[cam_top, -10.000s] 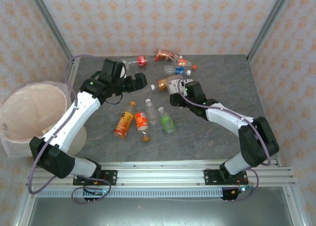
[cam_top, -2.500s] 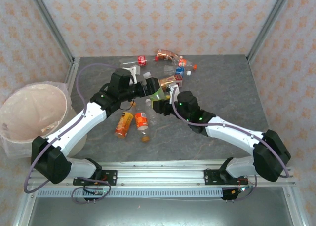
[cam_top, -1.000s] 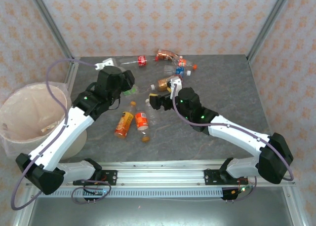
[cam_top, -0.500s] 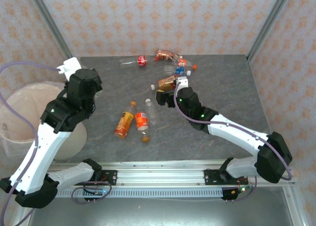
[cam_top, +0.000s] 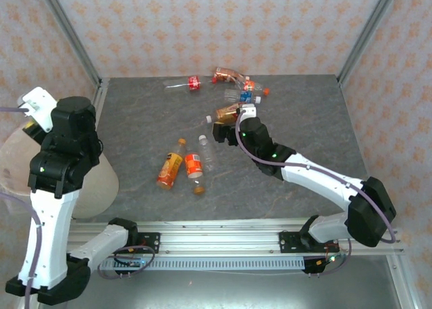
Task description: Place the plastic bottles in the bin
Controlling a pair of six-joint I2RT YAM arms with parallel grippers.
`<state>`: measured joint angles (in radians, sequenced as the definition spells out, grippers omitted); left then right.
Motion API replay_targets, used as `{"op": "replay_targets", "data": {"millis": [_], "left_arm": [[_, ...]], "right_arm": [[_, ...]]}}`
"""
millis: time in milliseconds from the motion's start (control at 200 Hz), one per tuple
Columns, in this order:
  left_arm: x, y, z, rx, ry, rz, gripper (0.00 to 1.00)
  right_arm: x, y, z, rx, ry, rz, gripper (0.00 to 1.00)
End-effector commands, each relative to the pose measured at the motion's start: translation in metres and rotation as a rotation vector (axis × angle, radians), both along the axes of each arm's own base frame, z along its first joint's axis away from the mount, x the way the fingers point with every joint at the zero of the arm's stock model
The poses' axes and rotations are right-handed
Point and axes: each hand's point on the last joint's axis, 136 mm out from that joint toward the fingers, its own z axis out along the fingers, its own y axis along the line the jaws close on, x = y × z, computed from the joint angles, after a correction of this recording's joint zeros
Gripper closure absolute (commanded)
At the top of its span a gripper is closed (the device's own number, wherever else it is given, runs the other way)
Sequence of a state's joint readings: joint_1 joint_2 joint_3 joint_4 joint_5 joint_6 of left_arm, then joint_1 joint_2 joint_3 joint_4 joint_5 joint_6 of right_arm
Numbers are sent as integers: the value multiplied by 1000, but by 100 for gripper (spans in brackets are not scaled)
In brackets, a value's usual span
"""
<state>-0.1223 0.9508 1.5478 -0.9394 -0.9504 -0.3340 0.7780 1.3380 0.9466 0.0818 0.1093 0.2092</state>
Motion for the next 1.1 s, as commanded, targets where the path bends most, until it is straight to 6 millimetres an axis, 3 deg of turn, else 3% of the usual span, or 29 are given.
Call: {"op": "replay_targets", "data": {"millis": [0, 320, 555, 826, 1006, 1096], "left_arm": [[-10, 13, -16, -20, 76, 36, 47], [-30, 42, -74, -183, 201, 126, 46], [-20, 51, -127, -432, 233, 85, 45], [-16, 60, -150, -575, 165, 110, 44], [-3, 54, -183, -697, 142, 98, 39], [-1, 57, -189, -712, 134, 123, 32]], "right_arm": [[6, -3, 10, 9, -11, -34, 1], [10, 4, 10, 0, -6, -17, 1], [10, 6, 10, -4, 5, -11, 1], [8, 2, 4, -18, 16, -24, 1], [9, 1, 2, -17, 20, -29, 1], [8, 2, 2, -19, 23, -24, 1]]}}
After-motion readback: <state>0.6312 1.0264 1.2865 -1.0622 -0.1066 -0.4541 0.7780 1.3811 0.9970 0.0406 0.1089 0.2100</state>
